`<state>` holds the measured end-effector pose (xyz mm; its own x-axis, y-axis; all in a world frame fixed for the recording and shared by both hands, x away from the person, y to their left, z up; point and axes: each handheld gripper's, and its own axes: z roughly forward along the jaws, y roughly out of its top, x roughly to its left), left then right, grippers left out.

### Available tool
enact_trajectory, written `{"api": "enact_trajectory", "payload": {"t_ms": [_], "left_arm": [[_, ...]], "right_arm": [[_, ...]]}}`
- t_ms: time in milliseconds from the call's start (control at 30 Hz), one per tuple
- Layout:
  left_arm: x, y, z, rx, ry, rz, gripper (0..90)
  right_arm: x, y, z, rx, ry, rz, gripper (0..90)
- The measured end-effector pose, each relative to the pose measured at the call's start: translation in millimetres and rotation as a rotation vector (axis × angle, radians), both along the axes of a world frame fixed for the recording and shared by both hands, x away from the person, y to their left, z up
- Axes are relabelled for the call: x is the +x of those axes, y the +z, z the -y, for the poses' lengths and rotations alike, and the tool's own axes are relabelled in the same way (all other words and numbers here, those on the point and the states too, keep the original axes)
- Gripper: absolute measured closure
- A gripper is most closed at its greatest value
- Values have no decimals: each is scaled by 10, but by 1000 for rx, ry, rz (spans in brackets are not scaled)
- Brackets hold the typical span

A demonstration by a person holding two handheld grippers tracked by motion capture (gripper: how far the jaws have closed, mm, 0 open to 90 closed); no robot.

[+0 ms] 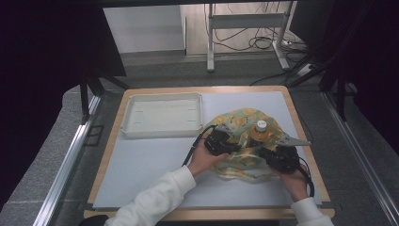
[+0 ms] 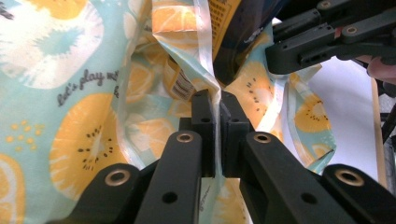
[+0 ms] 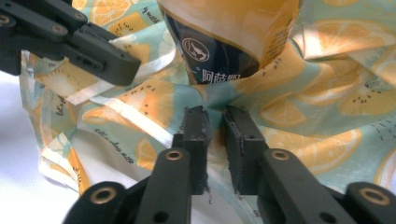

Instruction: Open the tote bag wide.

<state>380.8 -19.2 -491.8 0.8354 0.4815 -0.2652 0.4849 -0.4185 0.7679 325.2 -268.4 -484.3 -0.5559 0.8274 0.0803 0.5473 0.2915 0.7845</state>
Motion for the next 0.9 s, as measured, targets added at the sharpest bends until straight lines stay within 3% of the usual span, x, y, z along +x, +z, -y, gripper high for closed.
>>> {"api": "enact_trajectory", "payload": {"t_ms": [200, 367, 667, 833, 900], "left_arm": [[39, 60, -72, -22, 25, 21, 885], [80, 125, -114, -44, 35, 24, 886], [84, 136, -141, -45, 35, 24, 886], [85, 142, -158, -45, 37, 24, 886], [91, 146, -170, -45, 39, 22, 886]], "right_arm": [[-77, 31, 33, 8, 5, 22, 886], [-148, 55, 86, 18, 16, 41, 888], [-161, 53, 75, 13, 31, 49, 888], [-199, 60, 97, -34, 12, 83, 577], [-235, 55, 95, -55, 26, 99, 410]]}}
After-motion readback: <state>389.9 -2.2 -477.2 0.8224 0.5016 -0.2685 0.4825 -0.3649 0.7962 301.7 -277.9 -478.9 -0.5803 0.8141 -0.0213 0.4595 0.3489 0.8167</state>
